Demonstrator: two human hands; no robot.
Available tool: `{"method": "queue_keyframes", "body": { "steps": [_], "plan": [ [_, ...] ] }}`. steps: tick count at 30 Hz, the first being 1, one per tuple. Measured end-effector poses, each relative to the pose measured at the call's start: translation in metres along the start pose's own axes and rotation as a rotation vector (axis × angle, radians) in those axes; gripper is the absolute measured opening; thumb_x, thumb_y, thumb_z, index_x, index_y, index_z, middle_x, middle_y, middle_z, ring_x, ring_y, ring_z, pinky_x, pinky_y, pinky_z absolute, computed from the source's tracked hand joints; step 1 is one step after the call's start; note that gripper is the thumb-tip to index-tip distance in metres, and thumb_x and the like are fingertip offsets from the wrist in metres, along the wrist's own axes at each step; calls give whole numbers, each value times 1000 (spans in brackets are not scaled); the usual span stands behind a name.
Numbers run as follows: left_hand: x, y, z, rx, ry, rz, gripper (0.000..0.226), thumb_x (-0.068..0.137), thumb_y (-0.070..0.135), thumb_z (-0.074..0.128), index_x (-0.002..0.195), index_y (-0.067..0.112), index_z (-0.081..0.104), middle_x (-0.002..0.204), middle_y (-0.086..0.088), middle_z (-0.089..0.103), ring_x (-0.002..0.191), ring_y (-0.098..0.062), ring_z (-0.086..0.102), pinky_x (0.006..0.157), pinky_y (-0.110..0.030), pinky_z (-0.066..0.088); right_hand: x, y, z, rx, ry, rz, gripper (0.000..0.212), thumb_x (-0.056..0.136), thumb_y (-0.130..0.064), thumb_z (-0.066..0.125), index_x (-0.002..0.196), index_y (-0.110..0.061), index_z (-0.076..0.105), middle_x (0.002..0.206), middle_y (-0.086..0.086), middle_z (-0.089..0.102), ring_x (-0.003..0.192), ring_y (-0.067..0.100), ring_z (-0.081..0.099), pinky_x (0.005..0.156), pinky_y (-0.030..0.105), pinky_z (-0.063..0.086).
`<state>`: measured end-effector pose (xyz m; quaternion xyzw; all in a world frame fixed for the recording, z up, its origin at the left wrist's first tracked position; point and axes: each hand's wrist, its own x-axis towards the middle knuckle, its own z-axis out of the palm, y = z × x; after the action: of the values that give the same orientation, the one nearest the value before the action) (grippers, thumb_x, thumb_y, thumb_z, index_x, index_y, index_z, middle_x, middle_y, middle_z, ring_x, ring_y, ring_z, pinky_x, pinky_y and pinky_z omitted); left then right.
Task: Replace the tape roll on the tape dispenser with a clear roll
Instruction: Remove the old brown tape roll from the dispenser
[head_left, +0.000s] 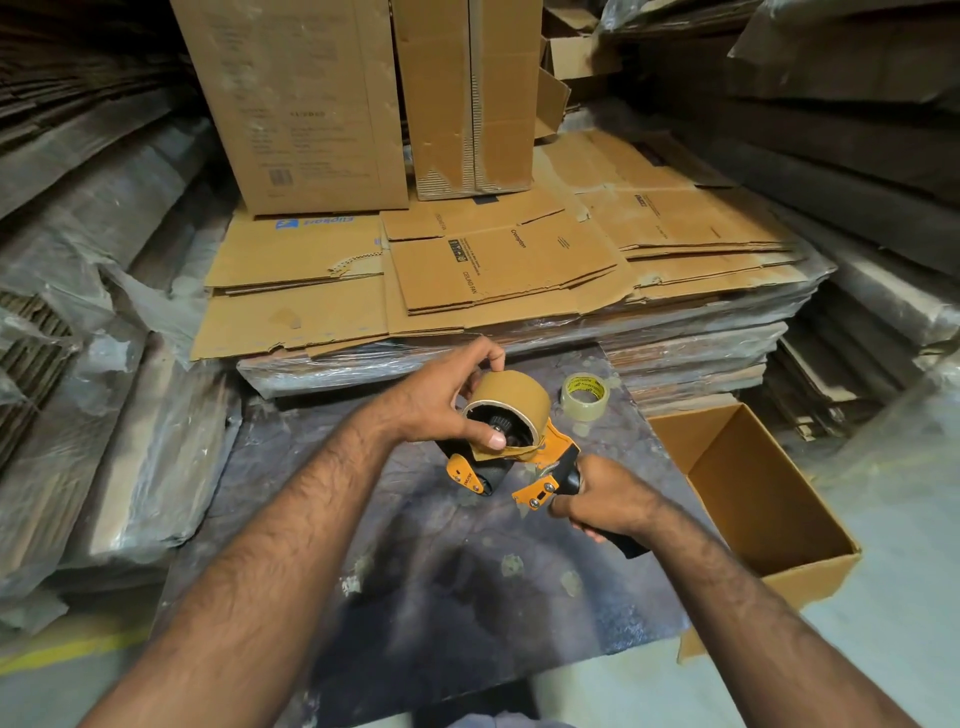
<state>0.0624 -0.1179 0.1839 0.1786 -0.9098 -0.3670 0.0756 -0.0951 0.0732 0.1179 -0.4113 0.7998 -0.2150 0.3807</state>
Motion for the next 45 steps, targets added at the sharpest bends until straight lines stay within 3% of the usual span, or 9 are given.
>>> {"method": "queue_keyframes", "body": {
  "steps": [6,10,13,16,19,22,27,40,45],
  "plan": [
    [-4,-8,16,103,127,17,72,68,34,93,121,28,46,114,11,49,101,-7,51,85,-32,49,1,-2,-8,-251,119,24,17,85,-27,69,93,-17,58,85,5,68,67,21,68,59,34,60],
    [-2,-8,30,543,177,163,80,81,16,79,145,35,35,139,-5,39,128,-22,44,104,-40,49,1,-12,-8,-444,260,81,25,79,-32,65,101,-20,65,102,7,72,93,30,70,80,41,61],
    [-3,-5,42,771,147,221,77,87,7,69,153,33,37,150,-18,37,133,-35,39,102,-46,48,2,-20,-9,-530,299,118,28,83,-31,67,107,-18,68,103,6,72,97,30,70,82,39,58],
    [-7,-8,48,888,192,283,99,57,-2,87,144,27,50,140,-21,37,125,-35,38,74,-46,60,2,-25,-8,-604,308,138,27,85,-30,70,109,-18,69,101,4,71,96,28,70,80,38,57],
    [-10,-11,51,848,194,226,92,66,4,85,144,31,44,138,-15,32,122,-33,39,62,-47,62,1,-24,-7,-607,298,148,29,84,-31,71,109,-18,68,102,4,71,96,28,70,81,39,57],
    [-10,-18,47,749,192,134,74,88,26,75,141,39,25,142,-11,31,123,-31,50,78,-49,62,0,-23,-6,-608,289,137,32,84,-32,71,112,-17,66,104,5,70,97,27,69,80,38,55],
    [-10,-27,44,520,198,65,75,85,31,79,139,42,27,140,-8,33,119,-32,58,92,-47,59,-1,-24,-8,-590,285,125,33,83,-33,70,112,-18,65,103,4,70,96,27,69,83,39,59],
    [-9,-28,47,564,209,38,70,86,32,77,133,42,25,139,-9,35,85,-26,67,78,-38,62,2,-22,-9,-638,308,104,32,83,-32,71,111,-17,65,99,5,71,92,26,71,82,40,61],
    [-8,-27,48,659,205,12,68,88,32,75,133,37,25,136,-11,37,76,-29,69,69,-43,64,5,-22,-11,-676,338,96,31,85,-33,70,111,-17,64,93,4,67,88,25,69,78,37,59]
  ]
}}
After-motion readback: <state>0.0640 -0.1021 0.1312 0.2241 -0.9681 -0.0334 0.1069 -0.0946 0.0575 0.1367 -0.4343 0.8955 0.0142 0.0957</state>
